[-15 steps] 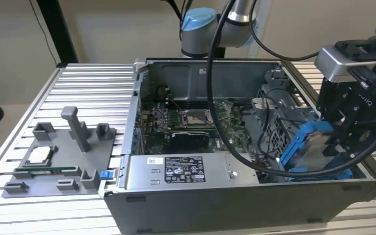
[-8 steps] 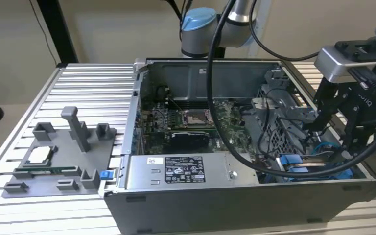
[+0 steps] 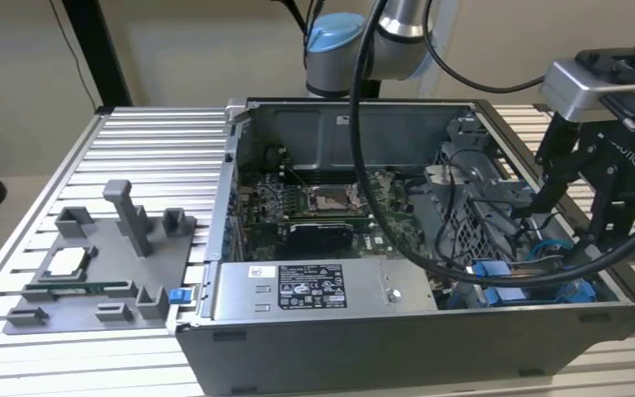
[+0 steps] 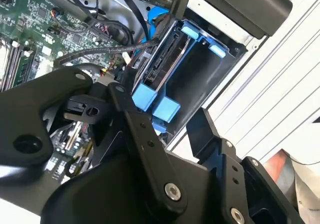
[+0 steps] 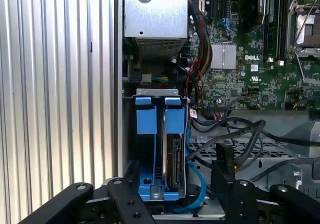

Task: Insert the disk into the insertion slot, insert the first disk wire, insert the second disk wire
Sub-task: 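Insert the disk into the insertion slot, then insert the first disk wire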

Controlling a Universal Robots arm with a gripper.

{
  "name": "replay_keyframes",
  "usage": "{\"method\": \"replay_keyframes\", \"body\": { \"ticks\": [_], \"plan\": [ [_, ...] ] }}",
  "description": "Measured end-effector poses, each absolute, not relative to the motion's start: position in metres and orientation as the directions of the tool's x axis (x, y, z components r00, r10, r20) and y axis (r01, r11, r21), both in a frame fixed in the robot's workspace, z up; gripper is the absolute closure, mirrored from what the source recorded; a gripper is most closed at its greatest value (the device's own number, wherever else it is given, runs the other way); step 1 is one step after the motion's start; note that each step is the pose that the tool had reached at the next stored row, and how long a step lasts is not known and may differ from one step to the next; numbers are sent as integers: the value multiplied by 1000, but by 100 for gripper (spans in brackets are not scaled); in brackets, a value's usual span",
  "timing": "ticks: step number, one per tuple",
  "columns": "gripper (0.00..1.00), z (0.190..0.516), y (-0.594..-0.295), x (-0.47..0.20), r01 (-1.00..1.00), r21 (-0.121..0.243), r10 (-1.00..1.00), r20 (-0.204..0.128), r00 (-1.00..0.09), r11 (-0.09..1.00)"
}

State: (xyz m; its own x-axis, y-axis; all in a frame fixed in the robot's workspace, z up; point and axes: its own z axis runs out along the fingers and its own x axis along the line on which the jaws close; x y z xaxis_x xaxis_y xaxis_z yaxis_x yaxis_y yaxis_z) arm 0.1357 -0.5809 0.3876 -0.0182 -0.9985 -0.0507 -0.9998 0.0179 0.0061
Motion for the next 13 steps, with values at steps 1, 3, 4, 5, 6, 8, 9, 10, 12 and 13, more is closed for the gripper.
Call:
{"method": "replay_keyframes", "body": {
  "ticks": [1, 3, 4, 5, 6, 8, 9, 10, 12, 13],
  "plan": [
    [0, 390, -581, 136, -1000, 6, -999, -51, -18, 18],
    [0, 393, -581, 136, -1000, 6, -999, -51, -18, 18],
    [0, 393, -580, 135, -1000, 6, -999, -51, -18, 18],
    [0, 393, -578, 135, -1000, 6, -999, -51, -18, 18],
    [0, 393, -577, 135, -1000, 6, -999, -51, -18, 18],
    [0, 393, -573, 133, -1000, 5, -999, -51, -18, 18],
    [0, 393, -571, 132, -1000, 5, -999, -51, -19, 18],
    [0, 393, -571, 133, -1000, 5, -999, -50, -18, 18],
    [0, 393, -571, 133, -1000, 5, -999, -50, -19, 18],
    [0, 393, -571, 133, -1000, 5, -999, -50, -19, 18]
  ]
}}
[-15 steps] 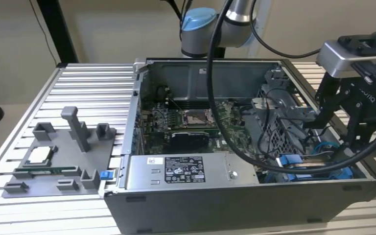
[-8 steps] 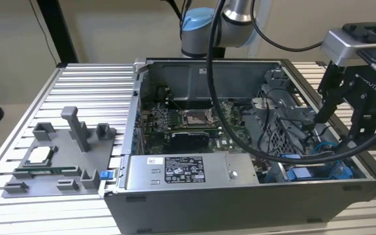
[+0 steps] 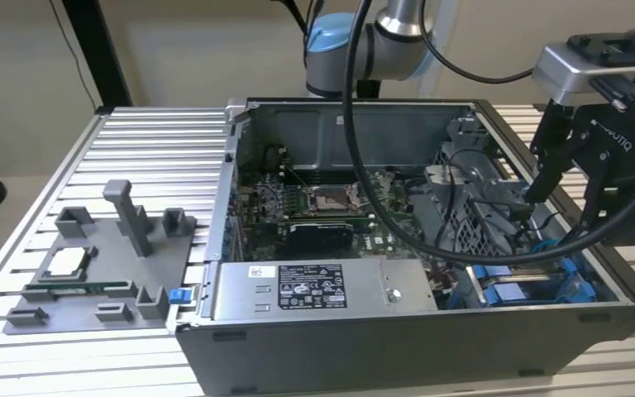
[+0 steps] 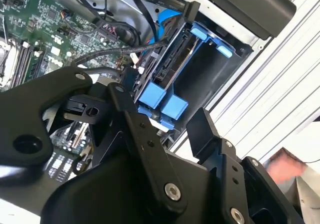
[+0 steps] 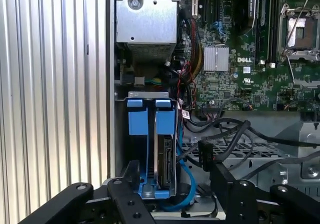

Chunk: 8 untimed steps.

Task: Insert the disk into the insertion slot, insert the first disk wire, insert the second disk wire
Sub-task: 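Insert the first disk wire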

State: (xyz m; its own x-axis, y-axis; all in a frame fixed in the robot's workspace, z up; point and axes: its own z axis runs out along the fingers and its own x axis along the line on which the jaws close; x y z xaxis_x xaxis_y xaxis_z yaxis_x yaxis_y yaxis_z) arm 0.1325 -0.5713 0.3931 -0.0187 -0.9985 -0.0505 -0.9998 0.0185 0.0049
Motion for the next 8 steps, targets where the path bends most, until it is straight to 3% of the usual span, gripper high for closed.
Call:
{"method": "replay_keyframes", "body": {
  "ticks": [8],
  "plan": [
    [0, 393, -571, 133, -1000, 5, -999, -51, -21, 21]
  ]
}}
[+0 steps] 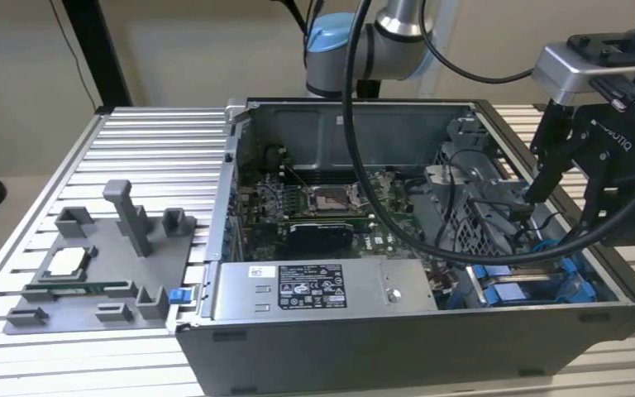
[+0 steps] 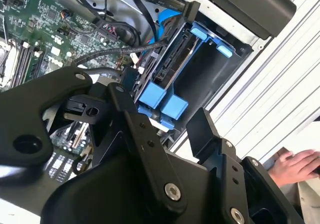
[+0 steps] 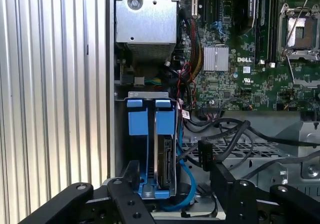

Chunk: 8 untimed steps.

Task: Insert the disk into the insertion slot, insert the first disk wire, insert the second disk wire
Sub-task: 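Insert the first disk wire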

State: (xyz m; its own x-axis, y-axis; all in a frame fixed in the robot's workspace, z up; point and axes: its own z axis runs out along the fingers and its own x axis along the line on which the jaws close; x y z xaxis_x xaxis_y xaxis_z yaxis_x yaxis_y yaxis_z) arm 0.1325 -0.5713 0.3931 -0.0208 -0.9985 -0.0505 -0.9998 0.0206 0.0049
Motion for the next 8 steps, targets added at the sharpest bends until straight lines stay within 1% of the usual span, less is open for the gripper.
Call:
{"method": "replay_keyframes", "body": {
  "ticks": [8],
  "plan": [
    [0, 393, -570, 133, -1000, 5, -999, -51, -21, 21]
  ]
}}
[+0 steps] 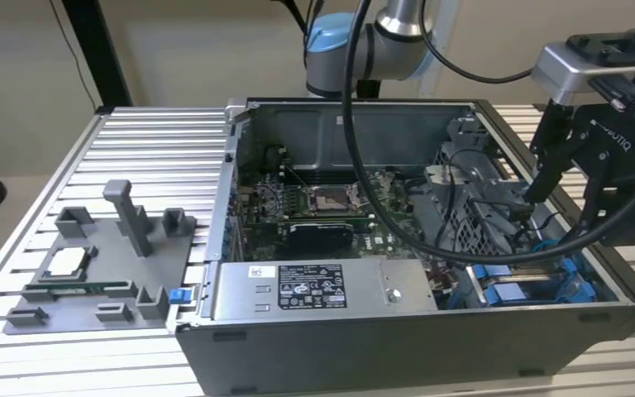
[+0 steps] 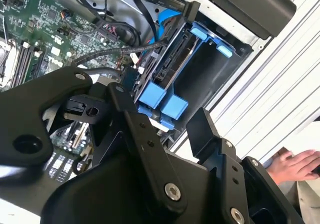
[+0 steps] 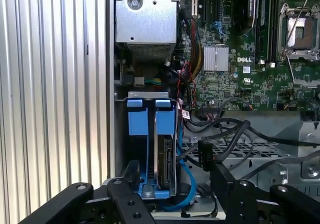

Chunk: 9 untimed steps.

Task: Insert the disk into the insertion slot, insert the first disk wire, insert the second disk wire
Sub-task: 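Insert the first disk wire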

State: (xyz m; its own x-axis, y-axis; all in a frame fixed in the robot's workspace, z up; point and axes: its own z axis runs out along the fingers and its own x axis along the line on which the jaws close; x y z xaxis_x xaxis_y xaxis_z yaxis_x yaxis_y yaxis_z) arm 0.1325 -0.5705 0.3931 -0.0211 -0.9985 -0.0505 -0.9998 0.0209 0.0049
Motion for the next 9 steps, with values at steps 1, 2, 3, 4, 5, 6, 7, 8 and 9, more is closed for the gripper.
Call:
{"method": "replay_keyframes", "body": {
  "ticks": [1, 2, 3, 4, 5, 6, 7, 8, 9],
  "plan": [
    [0, 393, -569, 133, -1000, 5, -999, -50, -21, 21],
    [0, 393, -568, 133, -1000, 5, -999, -50, -21, 21],
    [0, 393, -566, 133, -1000, 5, -999, -50, -21, 21],
    [0, 393, -563, 133, -1000, 5, -998, -51, -21, 21],
    [0, 393, -560, 132, -1000, 5, -998, -51, -21, 21],
    [0, 393, -558, 132, -1000, 5, -998, -51, -21, 21],
    [0, 393, -557, 130, -1000, 5, -999, -50, -21, 21],
    [0, 393, -556, 127, -1000, 4, -999, -50, -21, 21],
    [0, 392, -556, 123, -1000, 3, -998, -51, -21, 21]
  ]
}}
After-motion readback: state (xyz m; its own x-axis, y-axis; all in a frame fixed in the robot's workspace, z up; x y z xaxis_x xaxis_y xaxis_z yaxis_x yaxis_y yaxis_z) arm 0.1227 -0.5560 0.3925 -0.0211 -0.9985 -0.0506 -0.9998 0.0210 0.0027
